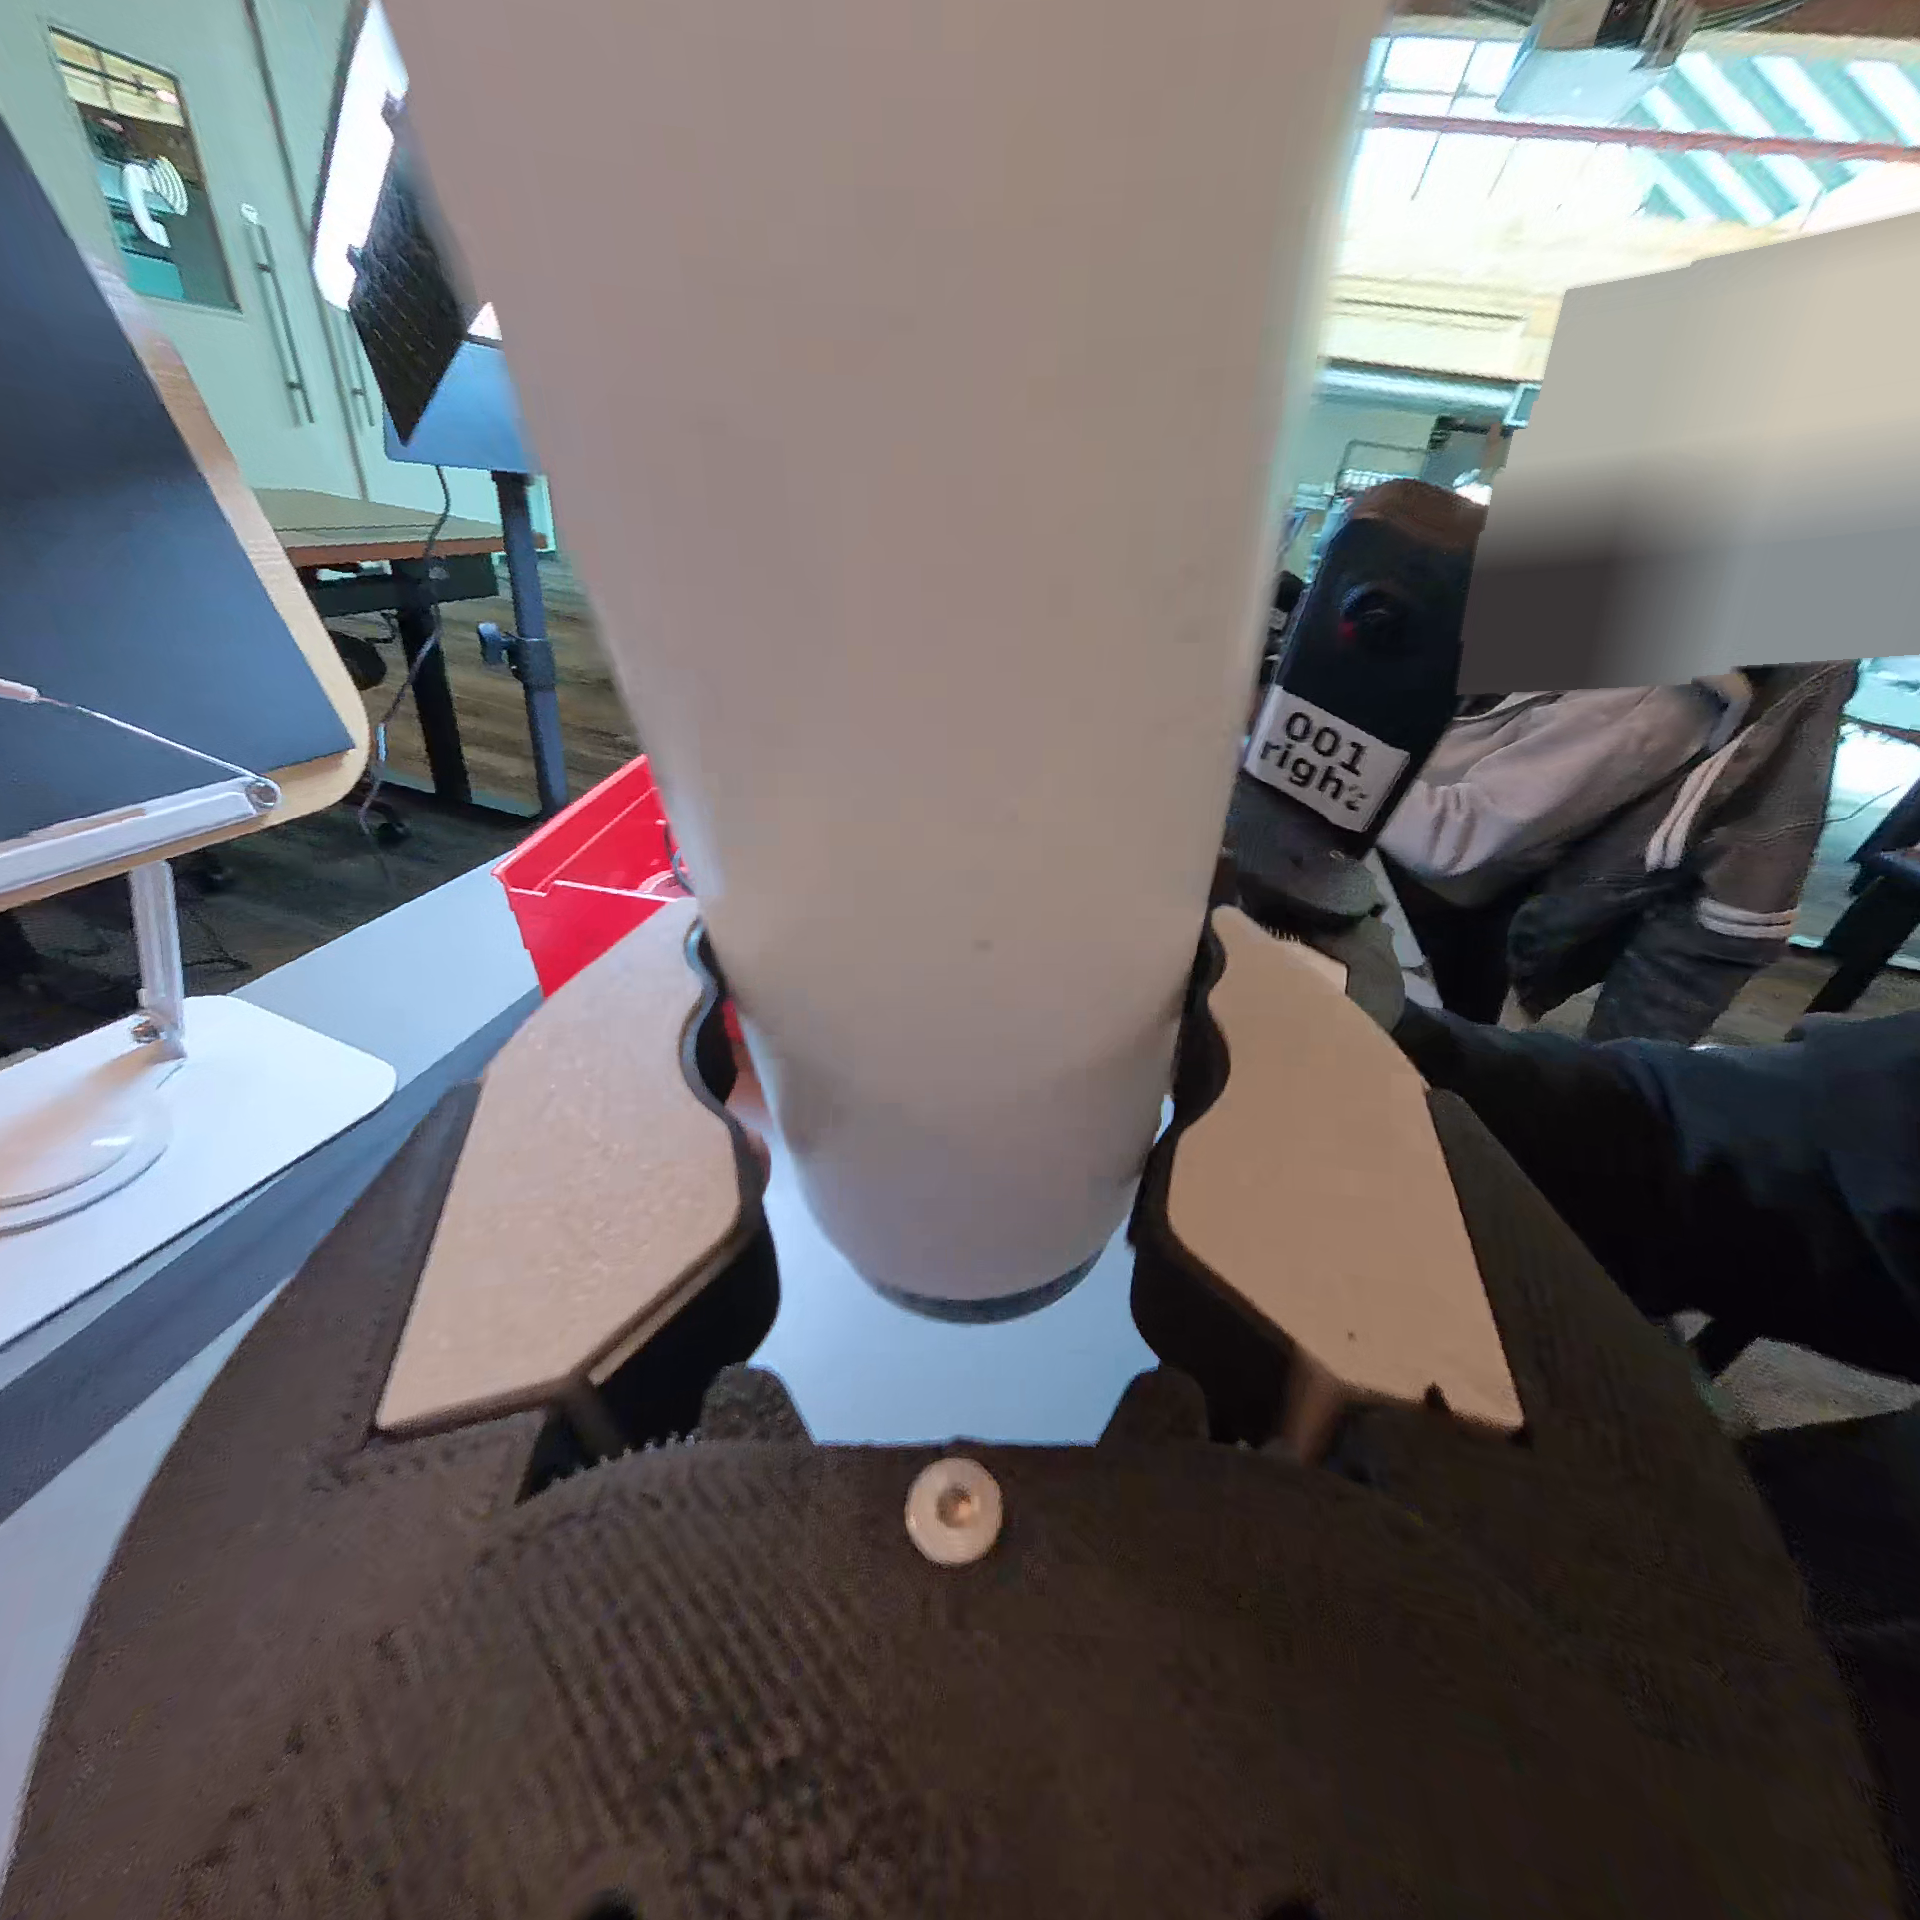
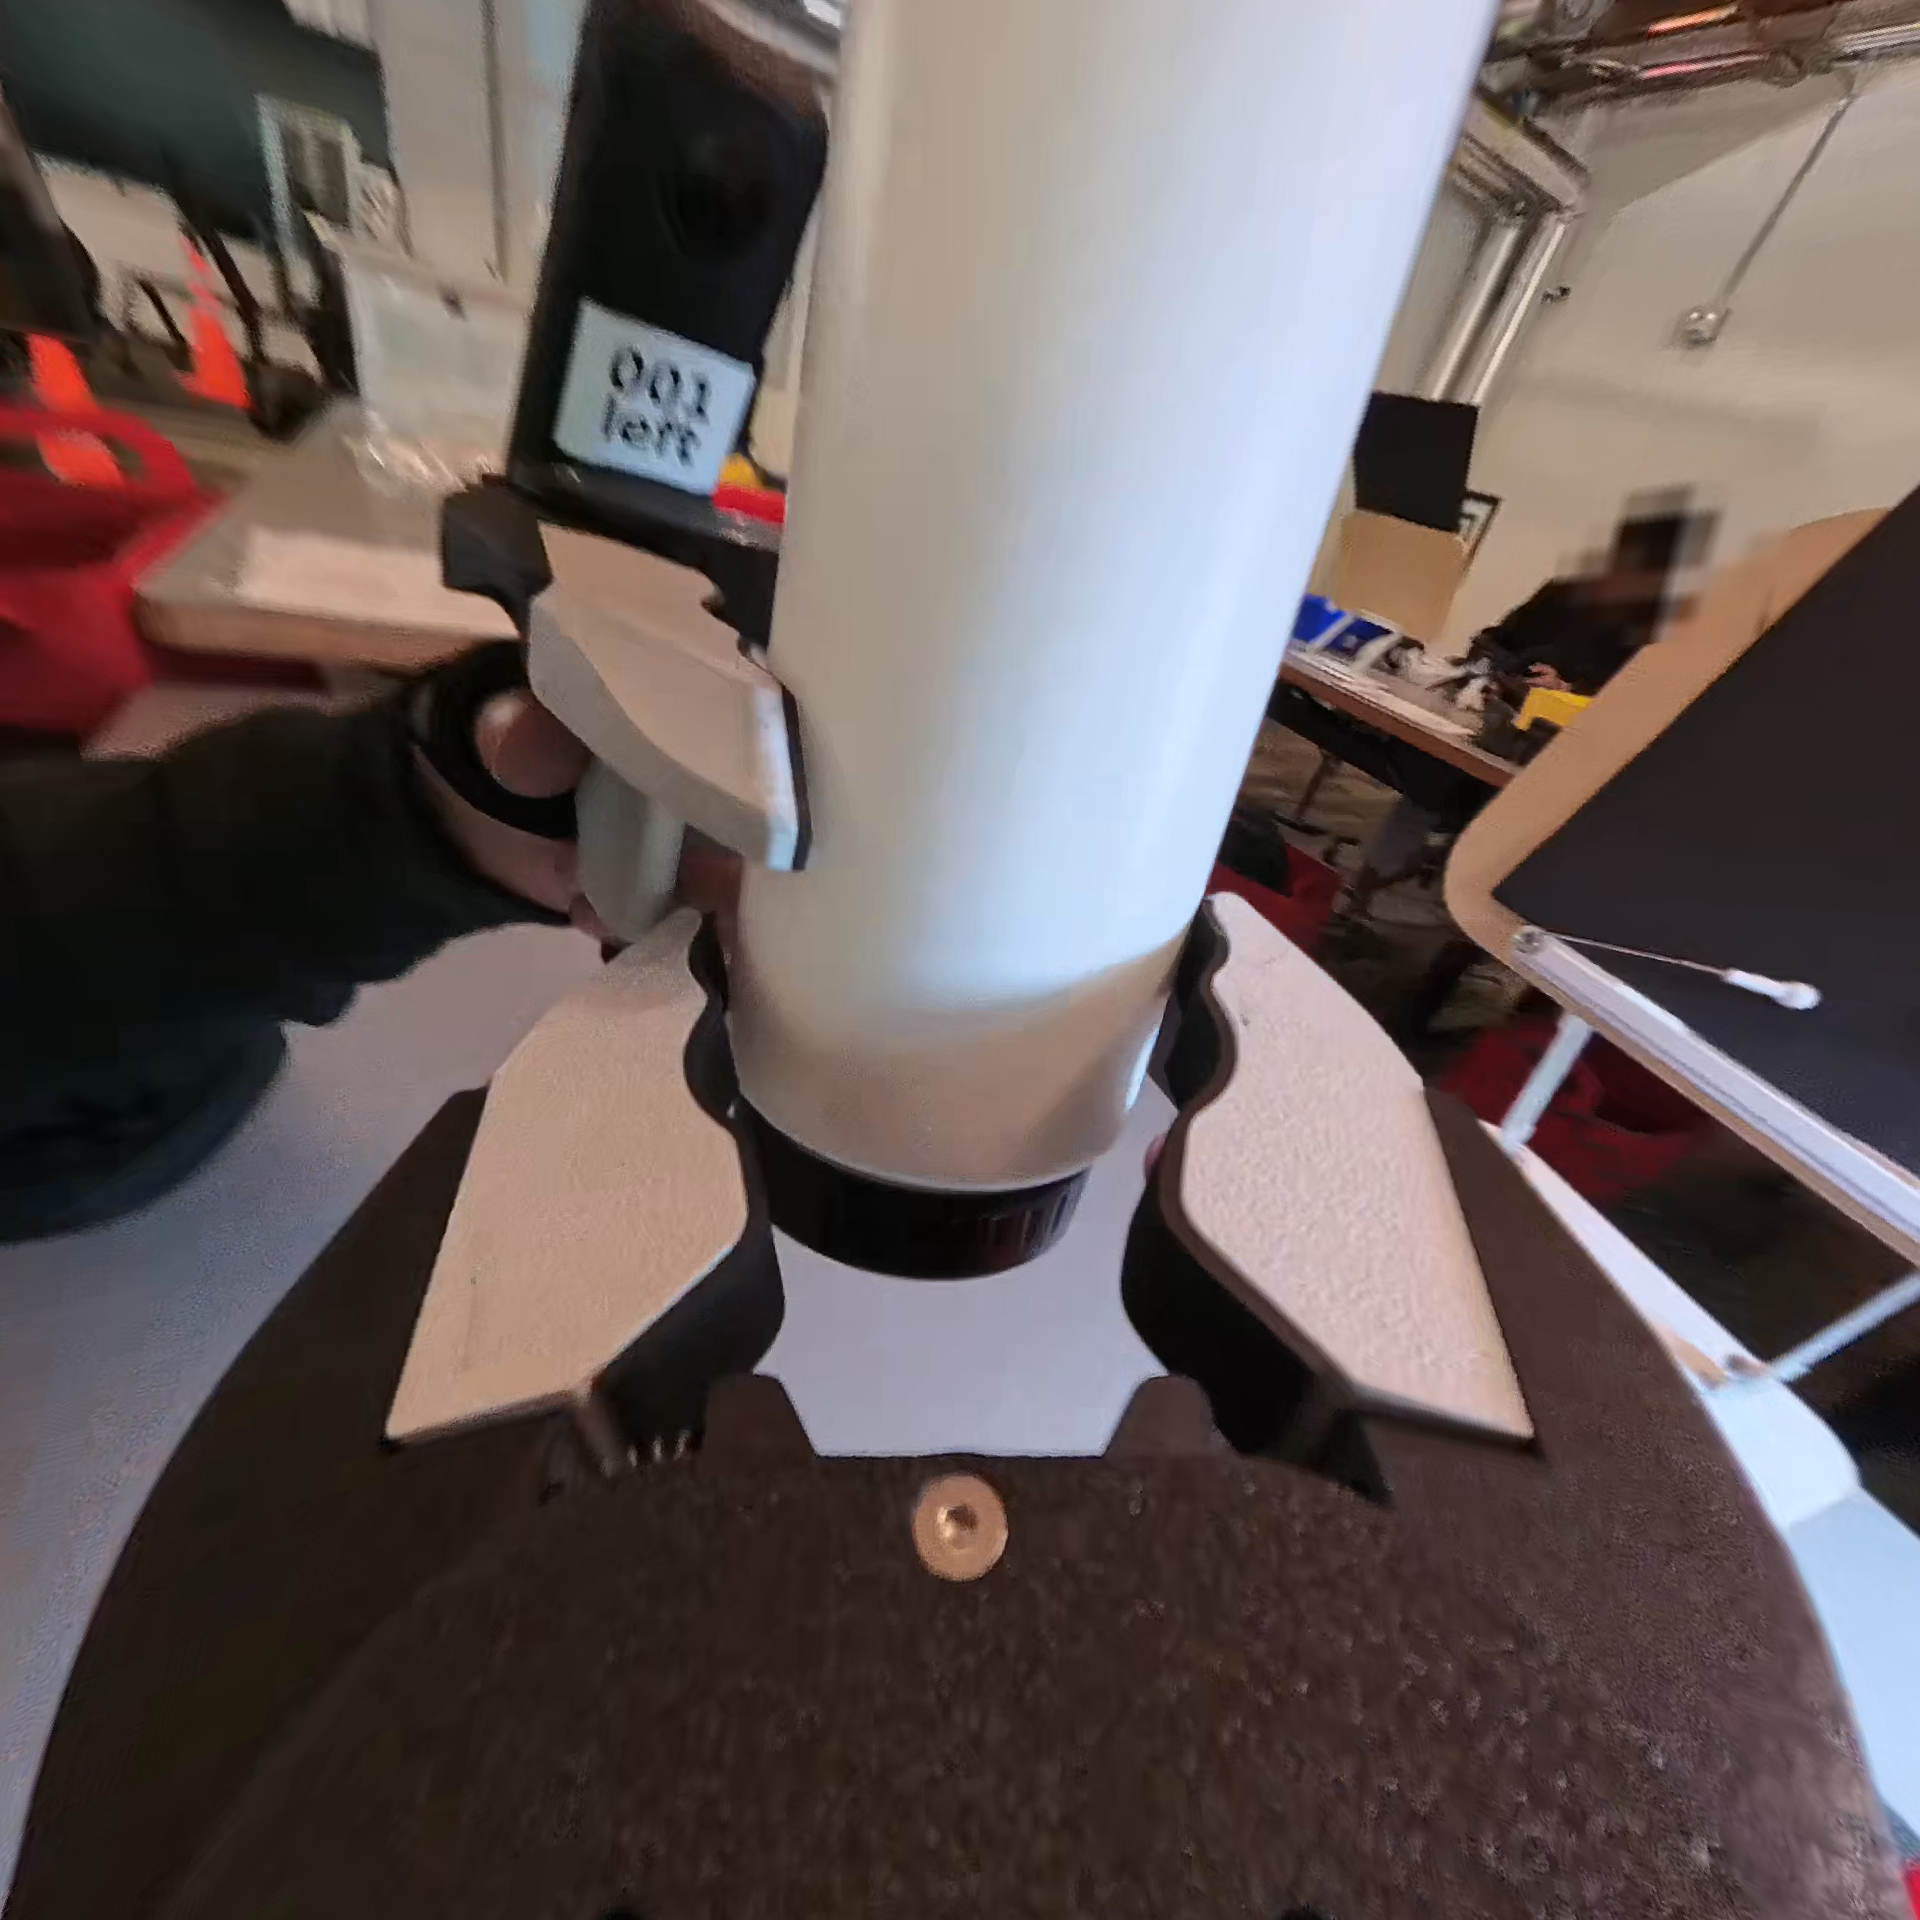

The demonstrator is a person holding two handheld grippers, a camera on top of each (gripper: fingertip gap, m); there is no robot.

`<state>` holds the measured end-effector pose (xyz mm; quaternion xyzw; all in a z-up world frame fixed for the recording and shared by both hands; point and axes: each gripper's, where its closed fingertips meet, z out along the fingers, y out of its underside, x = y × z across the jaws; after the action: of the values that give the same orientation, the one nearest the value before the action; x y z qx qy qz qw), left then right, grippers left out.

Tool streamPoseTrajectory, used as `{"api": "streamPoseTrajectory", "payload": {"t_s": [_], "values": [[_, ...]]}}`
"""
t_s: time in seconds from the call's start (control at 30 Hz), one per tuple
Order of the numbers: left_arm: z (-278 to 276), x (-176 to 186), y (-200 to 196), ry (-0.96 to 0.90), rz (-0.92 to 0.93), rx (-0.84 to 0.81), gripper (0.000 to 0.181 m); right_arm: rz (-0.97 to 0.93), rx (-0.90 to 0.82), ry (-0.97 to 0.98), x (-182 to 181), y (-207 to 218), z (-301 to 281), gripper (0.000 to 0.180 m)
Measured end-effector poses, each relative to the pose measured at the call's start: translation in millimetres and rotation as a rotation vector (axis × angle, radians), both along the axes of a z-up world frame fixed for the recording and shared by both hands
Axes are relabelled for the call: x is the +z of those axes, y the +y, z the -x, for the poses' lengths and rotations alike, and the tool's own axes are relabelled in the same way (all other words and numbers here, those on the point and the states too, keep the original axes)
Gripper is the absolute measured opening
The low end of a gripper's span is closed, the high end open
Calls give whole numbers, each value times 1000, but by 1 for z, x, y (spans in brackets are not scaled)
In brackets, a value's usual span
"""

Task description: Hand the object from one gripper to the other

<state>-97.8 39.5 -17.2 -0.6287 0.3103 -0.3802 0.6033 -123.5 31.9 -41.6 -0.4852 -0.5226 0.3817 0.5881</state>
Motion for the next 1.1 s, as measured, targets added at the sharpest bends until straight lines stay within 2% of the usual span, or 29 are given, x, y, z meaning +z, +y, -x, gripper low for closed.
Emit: {"api": "streamPoseTrajectory", "payload": {"t_s": [0.13,0.37,0.47,0.63,0.73,0.93,1.1], "values": [[-1,-7,2,129,-86,53,84,3,7,-83,-9,3,-2,81],[4,6,-2,55,-82,46,84,111,66,-202,-39,4,2,89],[0,8,-5,51,-85,37,85,146,100,-135,-38,-3,10,78],[-3,9,-6,48,-69,31,85,188,143,-61,-33,-8,12,78],[-7,-3,-8,103,-36,-10,96,212,167,37,-18,-7,7,79],[-18,-23,-5,123,6,-56,90,200,131,64,-8,0,-2,78],[-17,-25,-2,92,28,-56,82,180,92,11,-12,4,-2,78]]}}
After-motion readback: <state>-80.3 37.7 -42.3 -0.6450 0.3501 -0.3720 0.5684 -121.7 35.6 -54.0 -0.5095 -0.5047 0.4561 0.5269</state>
